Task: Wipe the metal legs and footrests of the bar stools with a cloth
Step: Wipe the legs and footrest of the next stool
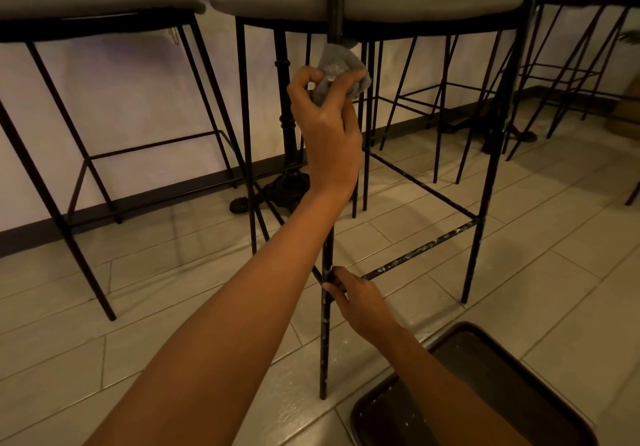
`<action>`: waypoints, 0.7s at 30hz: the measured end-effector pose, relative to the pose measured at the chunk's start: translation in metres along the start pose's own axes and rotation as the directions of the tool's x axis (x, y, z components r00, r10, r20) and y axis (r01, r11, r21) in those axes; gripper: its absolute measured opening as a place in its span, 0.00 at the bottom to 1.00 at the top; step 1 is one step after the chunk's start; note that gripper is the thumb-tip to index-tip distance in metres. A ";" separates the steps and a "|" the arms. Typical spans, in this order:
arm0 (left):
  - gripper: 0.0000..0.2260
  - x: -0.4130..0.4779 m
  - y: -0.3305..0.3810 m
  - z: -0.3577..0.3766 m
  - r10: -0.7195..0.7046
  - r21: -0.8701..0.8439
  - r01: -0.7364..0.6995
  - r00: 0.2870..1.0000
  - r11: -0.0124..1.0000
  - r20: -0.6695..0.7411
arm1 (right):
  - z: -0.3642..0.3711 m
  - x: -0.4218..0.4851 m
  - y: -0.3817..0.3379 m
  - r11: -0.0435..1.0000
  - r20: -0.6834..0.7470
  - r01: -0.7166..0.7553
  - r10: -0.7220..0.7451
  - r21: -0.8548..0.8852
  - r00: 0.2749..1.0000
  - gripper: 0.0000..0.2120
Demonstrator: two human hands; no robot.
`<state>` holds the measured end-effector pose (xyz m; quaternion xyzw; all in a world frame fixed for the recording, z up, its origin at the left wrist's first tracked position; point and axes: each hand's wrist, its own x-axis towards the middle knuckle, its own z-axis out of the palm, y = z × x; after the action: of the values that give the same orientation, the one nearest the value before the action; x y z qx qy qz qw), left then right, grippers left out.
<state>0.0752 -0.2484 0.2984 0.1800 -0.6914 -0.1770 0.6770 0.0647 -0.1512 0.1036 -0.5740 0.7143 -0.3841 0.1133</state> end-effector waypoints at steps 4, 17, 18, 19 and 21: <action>0.12 -0.020 -0.006 -0.006 -0.015 -0.009 0.016 1.000 1.000 0.026 | -0.001 0.000 -0.001 1.000 -0.011 0.019 -0.019 -0.005 1.000 0.09; 0.28 -0.050 -0.009 -0.039 -0.198 -0.115 0.225 0.958 0.967 0.209 | 0.000 0.001 -0.002 0.998 0.012 -0.053 0.053 0.018 0.999 0.10; 0.29 -0.050 -0.010 -0.038 -0.201 -0.116 0.226 0.960 0.967 0.195 | 0.000 0.001 -0.002 0.998 0.010 -0.053 0.053 0.019 0.999 0.10; 0.29 -0.050 -0.012 -0.037 -0.208 -0.111 0.229 0.962 0.967 0.176 | 0.000 0.001 -0.002 0.998 0.008 -0.052 0.052 0.021 0.999 0.10; 0.26 -0.054 -0.015 -0.035 -0.230 -0.122 0.249 0.962 0.961 0.149 | 0.000 0.001 -0.001 0.998 0.004 -0.051 0.051 0.032 0.999 0.11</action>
<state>0.1112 -0.2357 0.2448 0.2026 -0.6941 -0.3173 0.6136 0.0656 -0.1522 0.1045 -0.5541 0.7223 -0.3917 0.1335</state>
